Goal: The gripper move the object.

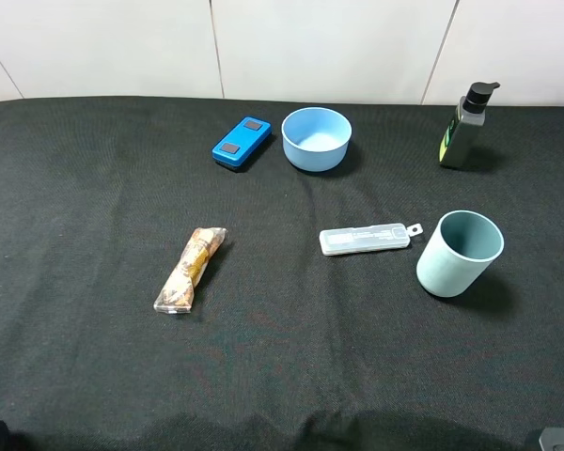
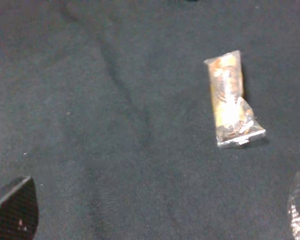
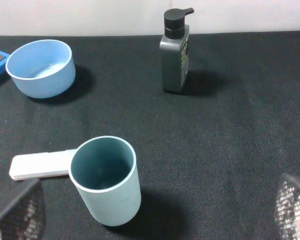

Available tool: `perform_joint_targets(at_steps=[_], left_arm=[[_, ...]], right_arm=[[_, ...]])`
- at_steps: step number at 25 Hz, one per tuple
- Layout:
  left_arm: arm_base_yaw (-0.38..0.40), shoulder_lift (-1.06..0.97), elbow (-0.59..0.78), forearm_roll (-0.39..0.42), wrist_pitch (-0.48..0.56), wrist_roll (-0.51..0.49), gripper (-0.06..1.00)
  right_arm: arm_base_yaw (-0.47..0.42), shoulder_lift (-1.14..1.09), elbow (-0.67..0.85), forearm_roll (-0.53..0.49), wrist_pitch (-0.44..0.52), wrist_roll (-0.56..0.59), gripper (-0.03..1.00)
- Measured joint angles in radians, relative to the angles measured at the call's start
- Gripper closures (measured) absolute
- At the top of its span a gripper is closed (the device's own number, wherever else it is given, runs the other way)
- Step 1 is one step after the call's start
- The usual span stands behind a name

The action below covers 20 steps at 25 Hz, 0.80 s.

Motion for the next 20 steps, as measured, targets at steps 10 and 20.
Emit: perform_joint_targets(at_steps=[10, 20], left_arm=[[0.083, -0.071, 0.001, -0.014, 0.008, 0.012, -0.05], [0.083, -0.071, 0.001, -0.015, 0.009, 0.016, -0.05]], right_arm=[[0.000, 0.000, 0.000, 0.000, 0.000, 0.000, 0.27], [0.000, 0.000, 0.000, 0.000, 0.000, 0.000, 0.27]])
